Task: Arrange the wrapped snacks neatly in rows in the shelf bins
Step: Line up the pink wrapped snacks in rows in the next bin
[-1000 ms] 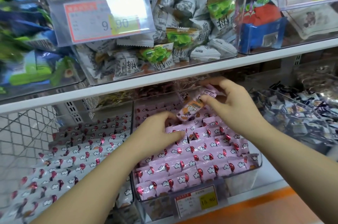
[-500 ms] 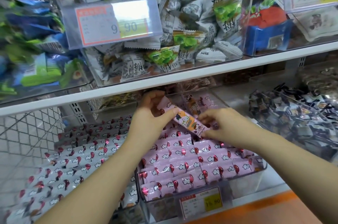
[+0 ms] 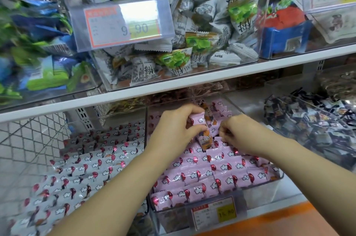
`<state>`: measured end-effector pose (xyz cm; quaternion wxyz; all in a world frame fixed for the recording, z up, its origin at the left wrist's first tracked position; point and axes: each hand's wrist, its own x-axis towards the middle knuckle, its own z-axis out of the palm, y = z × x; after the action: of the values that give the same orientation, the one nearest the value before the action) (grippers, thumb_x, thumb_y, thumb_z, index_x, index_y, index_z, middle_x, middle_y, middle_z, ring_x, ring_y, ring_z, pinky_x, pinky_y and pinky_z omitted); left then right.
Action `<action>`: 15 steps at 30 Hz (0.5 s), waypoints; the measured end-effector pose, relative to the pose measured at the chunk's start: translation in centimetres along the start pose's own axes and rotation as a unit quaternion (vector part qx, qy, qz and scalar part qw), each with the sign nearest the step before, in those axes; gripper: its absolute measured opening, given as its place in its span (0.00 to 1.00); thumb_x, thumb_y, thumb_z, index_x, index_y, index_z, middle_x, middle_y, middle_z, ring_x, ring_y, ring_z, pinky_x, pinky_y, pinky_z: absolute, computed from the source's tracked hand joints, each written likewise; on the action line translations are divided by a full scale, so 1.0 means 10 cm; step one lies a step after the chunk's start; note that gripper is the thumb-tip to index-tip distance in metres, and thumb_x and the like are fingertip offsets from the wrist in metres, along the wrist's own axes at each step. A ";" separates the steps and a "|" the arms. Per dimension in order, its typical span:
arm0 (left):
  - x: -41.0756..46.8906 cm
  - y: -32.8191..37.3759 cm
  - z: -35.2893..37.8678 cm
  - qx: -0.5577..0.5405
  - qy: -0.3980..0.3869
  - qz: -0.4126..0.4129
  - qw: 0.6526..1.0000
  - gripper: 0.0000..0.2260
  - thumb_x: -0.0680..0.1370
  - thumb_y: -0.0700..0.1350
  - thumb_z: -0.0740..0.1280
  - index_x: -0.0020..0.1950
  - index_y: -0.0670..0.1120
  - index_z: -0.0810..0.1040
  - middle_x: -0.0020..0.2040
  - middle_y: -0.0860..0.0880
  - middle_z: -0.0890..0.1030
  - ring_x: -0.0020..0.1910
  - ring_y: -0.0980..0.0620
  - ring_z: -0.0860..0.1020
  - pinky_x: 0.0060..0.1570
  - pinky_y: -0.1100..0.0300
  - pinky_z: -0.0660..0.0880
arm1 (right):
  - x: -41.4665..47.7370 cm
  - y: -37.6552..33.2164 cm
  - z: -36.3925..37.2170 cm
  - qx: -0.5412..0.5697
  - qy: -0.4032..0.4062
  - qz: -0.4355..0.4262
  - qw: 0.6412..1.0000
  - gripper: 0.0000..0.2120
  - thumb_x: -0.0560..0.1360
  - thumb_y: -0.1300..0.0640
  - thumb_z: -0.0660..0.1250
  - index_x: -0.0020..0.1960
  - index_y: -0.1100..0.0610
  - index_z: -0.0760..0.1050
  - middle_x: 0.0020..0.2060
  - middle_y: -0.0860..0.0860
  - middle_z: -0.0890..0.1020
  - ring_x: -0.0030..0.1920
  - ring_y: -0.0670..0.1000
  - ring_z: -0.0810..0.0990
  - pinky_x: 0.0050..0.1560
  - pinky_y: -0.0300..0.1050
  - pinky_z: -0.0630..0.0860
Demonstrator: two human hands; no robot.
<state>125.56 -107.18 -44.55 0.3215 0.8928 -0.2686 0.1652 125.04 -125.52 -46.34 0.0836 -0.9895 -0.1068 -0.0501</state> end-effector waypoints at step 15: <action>-0.08 -0.09 0.22 0.224 -0.278 0.029 0.934 0.17 0.83 0.53 0.50 0.65 0.54 0.74 0.55 0.55 0.73 0.57 0.53 0.70 0.62 0.56 0.63 | -0.10 0.03 -0.16 -0.063 -0.035 -0.054 0.996 0.16 0.78 0.61 0.59 0.59 0.47 0.78 0.56 0.44 0.81 0.56 0.48 0.77 0.51 0.37 0.64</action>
<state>125.71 -107.79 -47.01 0.0202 0.9437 -0.3293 -0.0240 123.95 -126.30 -44.91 0.0149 -0.9867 -0.1595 -0.0267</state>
